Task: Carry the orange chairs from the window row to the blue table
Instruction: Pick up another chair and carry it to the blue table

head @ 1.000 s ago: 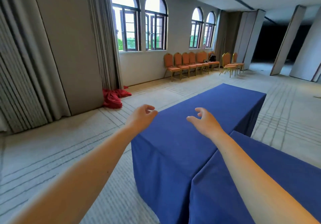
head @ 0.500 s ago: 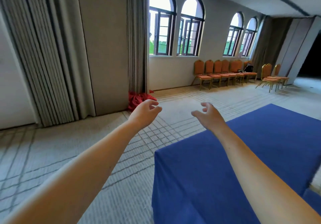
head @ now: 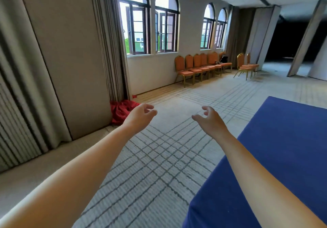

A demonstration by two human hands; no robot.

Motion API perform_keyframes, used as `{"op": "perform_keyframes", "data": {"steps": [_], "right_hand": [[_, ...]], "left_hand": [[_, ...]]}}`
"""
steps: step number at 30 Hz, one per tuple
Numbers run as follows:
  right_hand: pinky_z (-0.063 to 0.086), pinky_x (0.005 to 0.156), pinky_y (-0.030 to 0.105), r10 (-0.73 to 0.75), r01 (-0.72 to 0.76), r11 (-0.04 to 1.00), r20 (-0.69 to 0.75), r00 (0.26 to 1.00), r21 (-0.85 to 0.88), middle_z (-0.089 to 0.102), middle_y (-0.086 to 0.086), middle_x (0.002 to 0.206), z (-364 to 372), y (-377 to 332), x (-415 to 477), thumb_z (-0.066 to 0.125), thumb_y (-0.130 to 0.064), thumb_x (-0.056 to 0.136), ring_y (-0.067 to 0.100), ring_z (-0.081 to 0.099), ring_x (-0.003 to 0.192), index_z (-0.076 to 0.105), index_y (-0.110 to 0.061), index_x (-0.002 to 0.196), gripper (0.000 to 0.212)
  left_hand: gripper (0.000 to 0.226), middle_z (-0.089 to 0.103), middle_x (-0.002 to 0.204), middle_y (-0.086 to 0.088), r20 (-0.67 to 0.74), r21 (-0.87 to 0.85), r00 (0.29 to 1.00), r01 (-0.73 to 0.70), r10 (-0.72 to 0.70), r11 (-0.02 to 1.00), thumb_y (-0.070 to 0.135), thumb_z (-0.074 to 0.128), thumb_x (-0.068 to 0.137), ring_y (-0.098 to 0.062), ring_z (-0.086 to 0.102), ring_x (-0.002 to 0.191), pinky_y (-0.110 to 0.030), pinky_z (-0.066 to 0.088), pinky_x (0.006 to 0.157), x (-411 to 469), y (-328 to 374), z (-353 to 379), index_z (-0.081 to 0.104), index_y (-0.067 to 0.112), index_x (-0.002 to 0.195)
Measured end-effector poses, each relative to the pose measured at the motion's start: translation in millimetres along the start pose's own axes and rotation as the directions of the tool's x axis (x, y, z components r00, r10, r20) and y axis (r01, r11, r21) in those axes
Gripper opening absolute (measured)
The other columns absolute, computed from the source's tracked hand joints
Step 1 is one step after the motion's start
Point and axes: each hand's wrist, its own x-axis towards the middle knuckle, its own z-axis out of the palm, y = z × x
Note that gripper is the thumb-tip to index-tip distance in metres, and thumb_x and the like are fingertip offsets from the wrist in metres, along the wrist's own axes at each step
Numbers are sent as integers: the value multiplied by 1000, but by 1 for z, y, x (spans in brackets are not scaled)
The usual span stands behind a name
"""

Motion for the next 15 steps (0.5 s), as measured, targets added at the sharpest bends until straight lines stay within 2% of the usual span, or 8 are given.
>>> {"op": "perform_keyframes", "data": {"steps": [3, 15], "right_hand": [[39, 99, 37, 44, -45, 999, -49, 998, -22, 35, 9, 153, 23, -2, 52, 60, -41, 93, 24, 42, 135, 36, -17, 149, 66], [39, 104, 44, 89, -89, 996, -186, 979, 6, 34, 9, 154, 88, -12, 322, 61, -41, 92, 27, 40, 136, 37, -19, 148, 65]], "left_hand": [[37, 65, 110, 1, 51, -23, 999, -18, 19, 1000, 41, 59, 89, -16, 62, 100, -44, 50, 93, 60, -29, 7, 57, 24, 122], [38, 63, 108, 5, 109, -38, 991, -77, 81, 996, 41, 57, 90, -12, 62, 97, -34, 52, 86, 348, -84, 15, 56, 23, 124]]}}
